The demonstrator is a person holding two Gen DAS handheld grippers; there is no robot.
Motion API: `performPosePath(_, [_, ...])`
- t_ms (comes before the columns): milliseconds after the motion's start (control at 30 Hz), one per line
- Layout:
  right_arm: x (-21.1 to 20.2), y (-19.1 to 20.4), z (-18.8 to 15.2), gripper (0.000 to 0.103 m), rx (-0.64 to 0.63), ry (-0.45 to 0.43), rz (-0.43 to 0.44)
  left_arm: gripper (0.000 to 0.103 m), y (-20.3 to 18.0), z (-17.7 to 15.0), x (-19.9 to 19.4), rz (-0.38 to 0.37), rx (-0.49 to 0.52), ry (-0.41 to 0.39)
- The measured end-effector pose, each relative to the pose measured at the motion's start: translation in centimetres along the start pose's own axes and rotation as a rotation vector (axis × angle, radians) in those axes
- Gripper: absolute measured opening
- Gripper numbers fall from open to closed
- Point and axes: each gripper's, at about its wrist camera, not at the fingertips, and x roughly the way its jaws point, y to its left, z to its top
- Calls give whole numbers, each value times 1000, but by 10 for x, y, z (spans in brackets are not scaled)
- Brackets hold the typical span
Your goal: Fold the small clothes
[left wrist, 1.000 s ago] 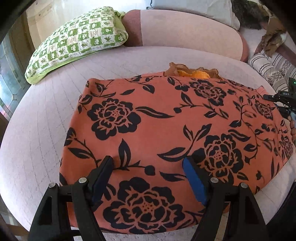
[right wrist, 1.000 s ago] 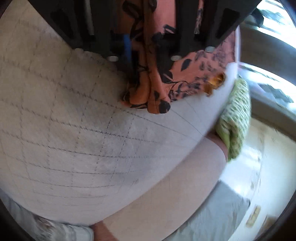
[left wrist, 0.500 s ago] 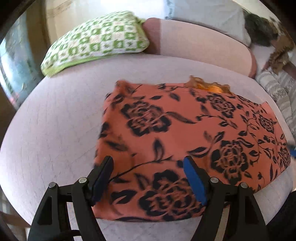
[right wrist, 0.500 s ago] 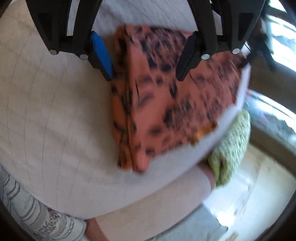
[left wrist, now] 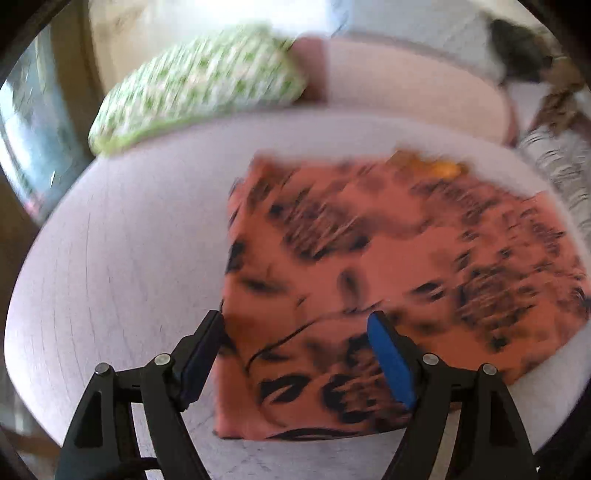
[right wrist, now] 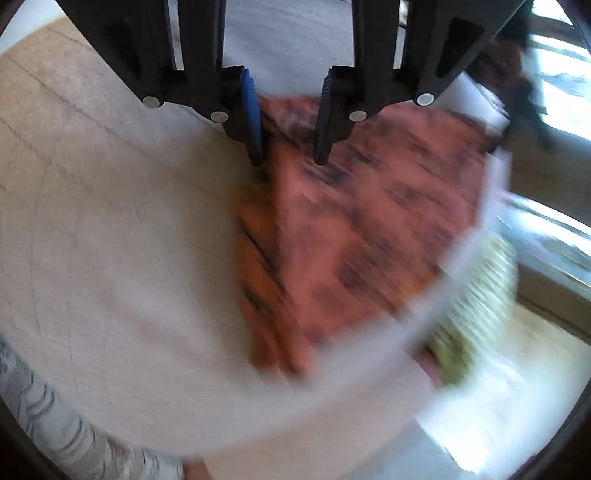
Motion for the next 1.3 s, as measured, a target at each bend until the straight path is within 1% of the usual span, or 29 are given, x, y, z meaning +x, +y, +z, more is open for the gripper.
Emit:
performPosePath(33, [-1,-5,0,29,20,-16,28,82,9,-3,7,-11,-42,36])
performPosePath(67, [-7,-5,2,28,40,-20,35,82,17,-4,4,-43,-92,28])
performPosePath(100, [-17,-3,4,33,37,-39,20,81,23,-5,-2,-38,-124,16])
performPosePath(167, [-40,9,12,32,0,-116,10,81,26,-1,-13,-37,-115,-20])
performPosePath(233, [-54,19,30,32,-22,-166,83,81,24,4,-20,-41,-96,-51])
performPosePath(267, [-55,24,44,33,-31,-180,159,81,22,8,-21,-47,-92,-61])
performPosePath(300, [-50,30,58,37,-43,-171,226,81,18,13,-21,-60,-89,-68])
performPosePath(333, [-39,32,79,53,-45,-139,326,81,15,16,-22,-71,-88,-75])
performPosePath(400, [-7,33,109,72,-2,-53,446,81,8,20,-23,-88,-74,-84])
performPosePath(433, [6,32,121,72,-1,-39,441,81,1,21,-23,-99,-60,-87])
performPosePath(500, [34,14,146,70,24,-36,347,81,-10,23,-22,-111,-26,-90])
performPosePath(533, [43,-6,150,60,100,-45,327,81,-13,24,-19,-108,-7,-85])
performPosePath(600, [52,-44,150,37,291,-74,430,81,-17,22,-13,-95,19,-70])
performPosePath(667, [46,-50,141,38,327,-96,489,81,-17,22,-12,-98,16,-68])
performPosePath(733, [32,-31,141,41,226,-120,521,81,-18,25,-12,-124,11,-83])
performPosePath(767, [30,-26,144,46,204,-131,517,81,-21,28,-9,-127,23,-88])
performPosePath(800, [31,-24,148,62,193,-141,508,81,-23,29,-7,-122,32,-86])
performPosePath(833, [39,-29,157,63,176,-145,460,81,-25,30,-3,-118,33,-78])
performPosePath(867, [51,-37,162,54,213,-125,427,81,-25,30,2,-114,21,-64])
performPosePath(900, [57,-53,162,37,319,-115,465,81,-26,32,6,-114,16,-58])
performPosePath(933, [57,-59,160,37,379,-128,510,81,-26,32,5,-116,14,-61])
performPosePath(1000, [41,-48,158,38,300,-163,515,81,-25,31,2,-132,15,-71])
performPosePath(1033, [38,-45,157,45,280,-166,519,81,-26,31,3,-131,24,-70])
performPosePath(1067, [39,-48,157,52,272,-160,483,81,-28,31,5,-125,35,-66])
performPosePath(1133, [53,-58,158,39,344,-119,472,81,-29,32,6,-117,32,-60])
performPosePath(1167, [49,-58,158,39,362,-132,478,81,-28,33,3,-128,19,-65])
performPosePath(1200, [40,-53,155,47,344,-144,475,81,-27,34,0,-137,13,-72])
performPosePath(1233, [26,-43,149,60,295,-156,468,81,-27,35,-2,-134,13,-79])
performPosePath(1300, [7,-21,133,63,201,-158,402,81,-22,36,-9,-118,14,-100])
